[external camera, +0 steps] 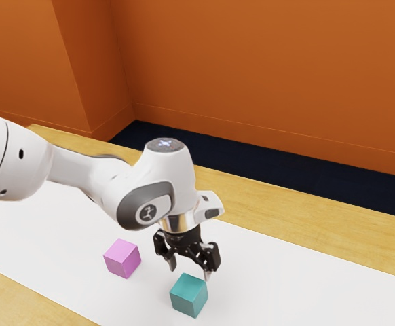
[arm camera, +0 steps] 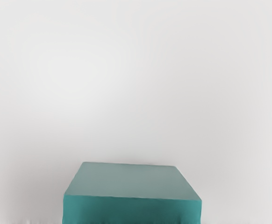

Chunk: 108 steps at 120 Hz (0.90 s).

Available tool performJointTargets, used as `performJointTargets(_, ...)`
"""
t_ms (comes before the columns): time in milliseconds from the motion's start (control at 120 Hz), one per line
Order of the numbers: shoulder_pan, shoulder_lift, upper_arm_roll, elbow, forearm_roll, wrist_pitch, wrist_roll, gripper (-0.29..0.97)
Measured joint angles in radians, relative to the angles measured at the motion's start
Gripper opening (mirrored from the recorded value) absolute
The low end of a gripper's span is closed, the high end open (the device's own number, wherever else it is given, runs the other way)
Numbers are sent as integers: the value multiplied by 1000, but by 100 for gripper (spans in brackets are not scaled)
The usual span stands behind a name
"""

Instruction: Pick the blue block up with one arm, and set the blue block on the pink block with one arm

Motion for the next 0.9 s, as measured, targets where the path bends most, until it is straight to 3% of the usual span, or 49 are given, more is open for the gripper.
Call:
performJointTargets(658,-44,-4,1,-79,16,66,-40,61)
performJointTargets(900,-46,22,1,-78,65,81,-36,60)
